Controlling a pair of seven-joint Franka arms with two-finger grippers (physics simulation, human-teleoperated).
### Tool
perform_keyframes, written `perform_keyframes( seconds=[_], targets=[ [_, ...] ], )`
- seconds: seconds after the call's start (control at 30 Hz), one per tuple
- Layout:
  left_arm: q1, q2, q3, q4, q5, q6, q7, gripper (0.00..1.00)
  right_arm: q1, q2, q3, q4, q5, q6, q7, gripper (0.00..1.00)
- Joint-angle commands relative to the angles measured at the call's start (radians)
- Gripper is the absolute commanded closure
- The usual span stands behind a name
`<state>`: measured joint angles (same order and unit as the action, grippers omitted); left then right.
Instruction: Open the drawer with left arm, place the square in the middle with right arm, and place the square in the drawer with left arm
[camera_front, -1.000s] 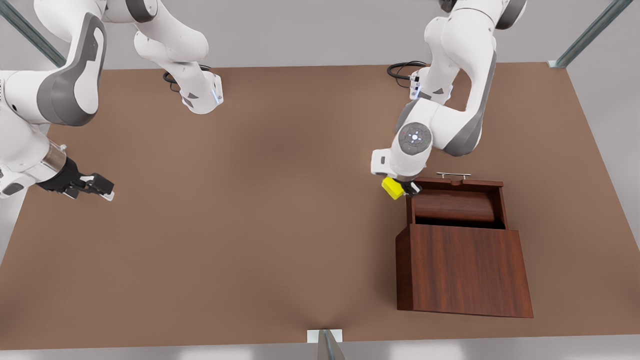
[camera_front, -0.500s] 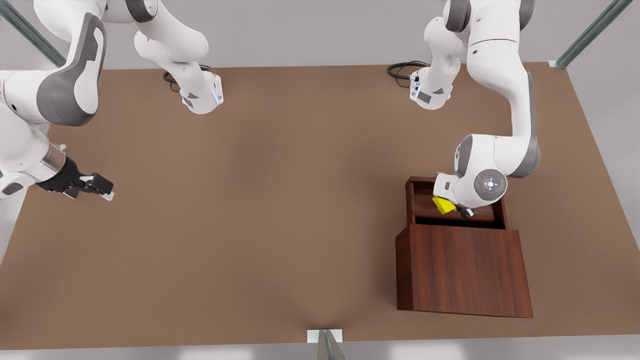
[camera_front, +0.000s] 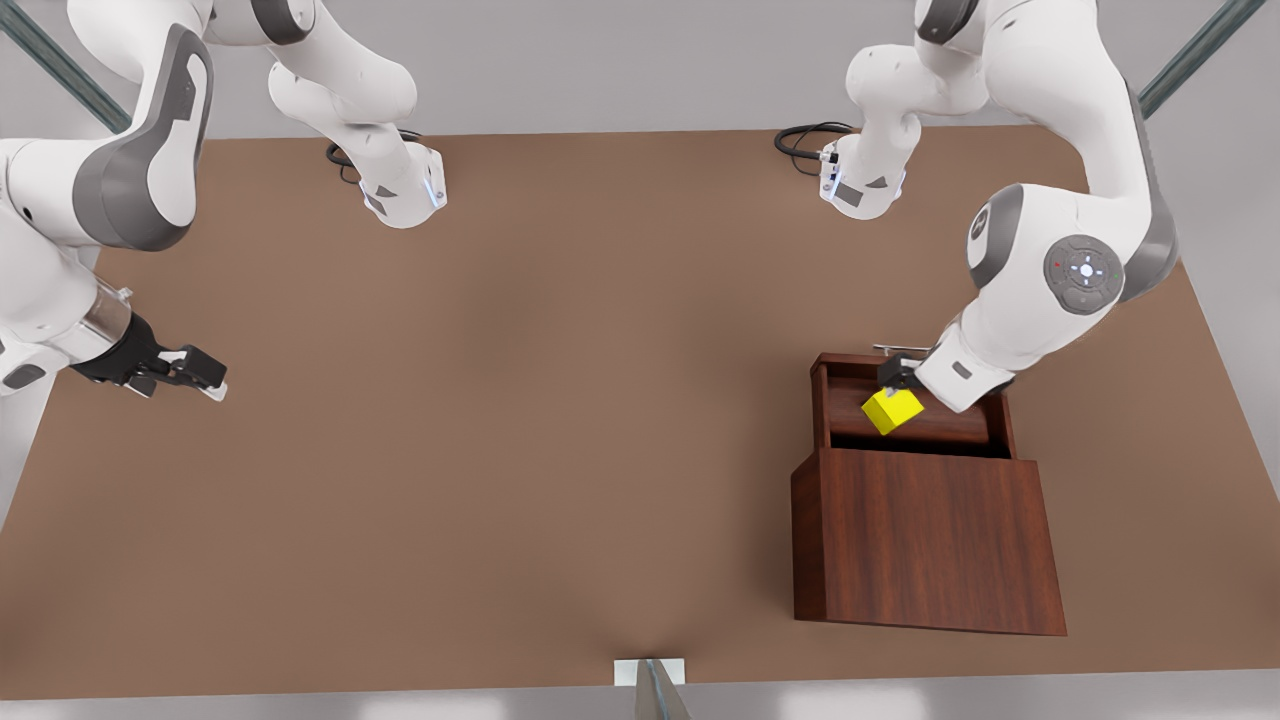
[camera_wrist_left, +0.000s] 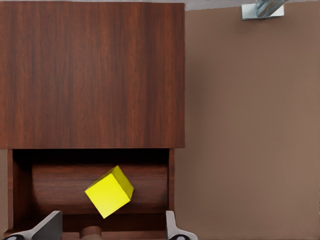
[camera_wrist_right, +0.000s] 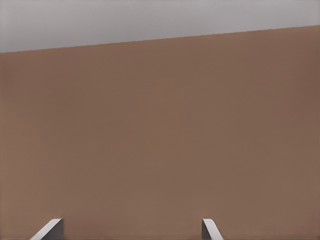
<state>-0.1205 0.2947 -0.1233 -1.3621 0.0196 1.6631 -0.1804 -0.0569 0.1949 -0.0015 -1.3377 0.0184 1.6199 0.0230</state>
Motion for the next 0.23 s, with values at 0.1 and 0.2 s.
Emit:
perform_keyframes(
  seconds=[0.1,0.2],
  targets=[
    [0.059,-0.015,-0.052,-0.012,0.075,0.043,-0.005,0.00,0.000,0.003,0.000,0.000,0.000,0.002,0.000,0.00],
    [0.058,-0.015,-0.052,-0.014,0.079,0.043,-0.005,0.00,0.000,0.003,0.000,0.000,0.000,0.002,0.000,0.00]
  ],
)
